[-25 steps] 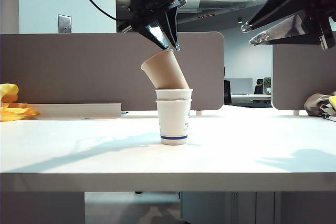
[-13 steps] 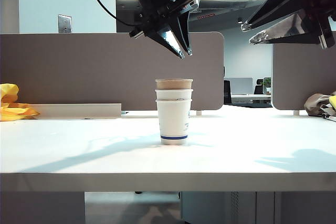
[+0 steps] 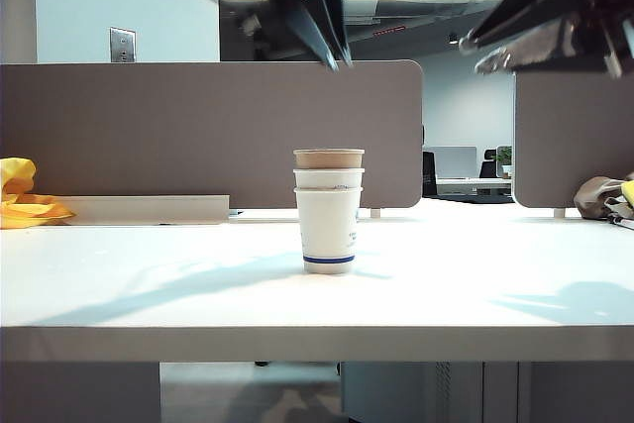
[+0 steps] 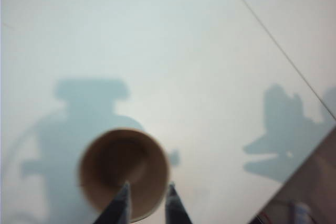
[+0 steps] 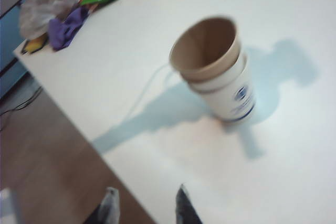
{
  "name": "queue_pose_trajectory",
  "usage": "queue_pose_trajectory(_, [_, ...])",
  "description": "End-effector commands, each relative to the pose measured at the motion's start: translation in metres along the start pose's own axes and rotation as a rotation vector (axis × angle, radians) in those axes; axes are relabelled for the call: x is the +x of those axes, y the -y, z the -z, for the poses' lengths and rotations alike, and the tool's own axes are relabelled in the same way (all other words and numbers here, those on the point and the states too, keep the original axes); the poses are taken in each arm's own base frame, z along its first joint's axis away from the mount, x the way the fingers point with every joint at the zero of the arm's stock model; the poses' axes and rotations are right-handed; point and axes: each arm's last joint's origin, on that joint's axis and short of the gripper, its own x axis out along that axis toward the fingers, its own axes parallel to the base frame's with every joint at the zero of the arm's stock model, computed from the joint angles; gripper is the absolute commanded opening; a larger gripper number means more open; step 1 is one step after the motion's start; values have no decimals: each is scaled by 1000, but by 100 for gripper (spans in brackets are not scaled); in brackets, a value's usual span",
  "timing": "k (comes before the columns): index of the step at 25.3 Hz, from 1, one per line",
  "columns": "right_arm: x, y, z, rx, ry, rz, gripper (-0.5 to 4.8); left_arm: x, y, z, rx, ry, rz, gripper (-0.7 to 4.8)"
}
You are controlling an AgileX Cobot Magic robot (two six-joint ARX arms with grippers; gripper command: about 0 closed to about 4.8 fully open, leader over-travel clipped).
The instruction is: Pick up all the paper cups on the table one by one and stack them together.
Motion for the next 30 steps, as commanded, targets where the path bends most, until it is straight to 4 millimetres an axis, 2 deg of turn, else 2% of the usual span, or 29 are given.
queue_pose_trajectory(1, [-9, -9, -14, -103, 119, 45, 144, -47, 7, -8, 38, 151, -113, 89])
queue_pose_trajectory(2, [-14, -13, -18, -136, 164, 74, 144, -73, 5, -9, 32, 219, -139, 89])
queue_pose_trajectory(9, [-33, -27, -27, -192, 282, 188, 144, -171, 22, 6, 47, 438, -190, 89])
queue_pose_trajectory(10, [-39, -31, -28, -204, 307, 204, 144, -199, 29, 12, 76, 517, -196, 89])
queue_pose_trajectory(11, [-42, -34, -29, -212, 322, 209, 144, -211, 33, 16, 95, 544, -200, 89])
queue_pose_trajectory(13, [-55, -45, -30, -241, 383, 238, 144, -255, 46, 37, 145, 630, -196, 89])
queue_pose_trajectory(15, [-62, -51, -31, -252, 417, 264, 144, -279, 54, 50, 180, 679, -187, 89])
queue_pose_trajectory(21, [-80, -65, -29, -275, 484, 305, 144, -323, 68, 96, 268, 728, -220, 89])
queue_pose_trajectory(26, [-91, -74, -25, -283, 498, 302, 144, -338, 73, 137, 314, 740, -252, 89])
queue_pose_trajectory(30, [-91, -73, -20, -253, 468, 340, 144, -336, 73, 175, 286, 845, -336, 89])
